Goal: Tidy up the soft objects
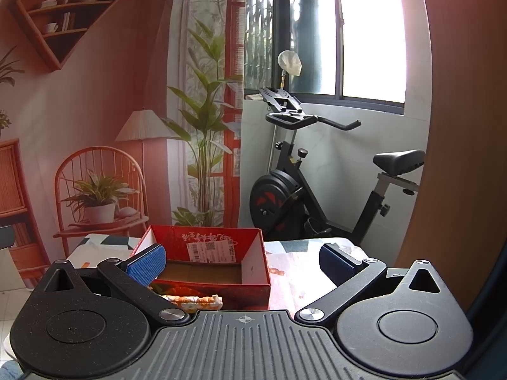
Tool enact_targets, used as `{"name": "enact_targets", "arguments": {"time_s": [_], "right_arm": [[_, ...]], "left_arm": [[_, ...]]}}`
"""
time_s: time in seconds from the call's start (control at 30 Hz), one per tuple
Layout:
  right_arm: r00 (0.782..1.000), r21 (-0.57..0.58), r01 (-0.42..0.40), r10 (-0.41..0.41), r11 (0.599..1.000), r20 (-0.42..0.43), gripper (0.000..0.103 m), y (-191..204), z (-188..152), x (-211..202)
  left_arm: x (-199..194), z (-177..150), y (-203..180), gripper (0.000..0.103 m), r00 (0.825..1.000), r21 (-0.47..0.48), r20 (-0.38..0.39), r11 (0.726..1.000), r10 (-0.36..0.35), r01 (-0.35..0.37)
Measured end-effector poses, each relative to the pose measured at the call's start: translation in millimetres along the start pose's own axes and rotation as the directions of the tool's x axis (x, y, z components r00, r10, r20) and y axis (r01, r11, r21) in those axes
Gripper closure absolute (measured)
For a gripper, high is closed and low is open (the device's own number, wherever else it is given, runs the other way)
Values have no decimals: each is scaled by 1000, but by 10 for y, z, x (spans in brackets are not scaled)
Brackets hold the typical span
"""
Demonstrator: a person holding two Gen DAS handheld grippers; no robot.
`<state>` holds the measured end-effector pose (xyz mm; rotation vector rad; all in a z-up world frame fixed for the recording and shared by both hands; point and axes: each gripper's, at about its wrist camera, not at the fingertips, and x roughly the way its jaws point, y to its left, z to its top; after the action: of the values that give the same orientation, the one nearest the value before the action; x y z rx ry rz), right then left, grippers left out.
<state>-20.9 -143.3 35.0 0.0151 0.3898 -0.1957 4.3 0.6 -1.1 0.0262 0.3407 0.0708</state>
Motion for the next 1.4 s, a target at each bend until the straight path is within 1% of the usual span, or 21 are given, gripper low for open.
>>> {"name": "enact_targets", "arguments": {"time_s": [0.77,1.13,1.3,1.4], "right_arm": [[1000,2,-1,1,1000,-1,0,-11,4,9],[1000,2,-3,3,1000,1,0,-4,8,-7],[1000,13,-19,19,1000,7,0,-23,-19,0],[998,37,-60,59,998,14,0,-65,-76,49]], "left_arm": [[1,-9,-1,0,1000,-1,-4,1000,1,-1],[25,-8,11,0,1000,-4,-18,1000,0,0],[84,-23,28,0,999,-9,-35,1000,4,-4],[191,-79,60,0,998,-29,-68,1000,-11,9]]}}
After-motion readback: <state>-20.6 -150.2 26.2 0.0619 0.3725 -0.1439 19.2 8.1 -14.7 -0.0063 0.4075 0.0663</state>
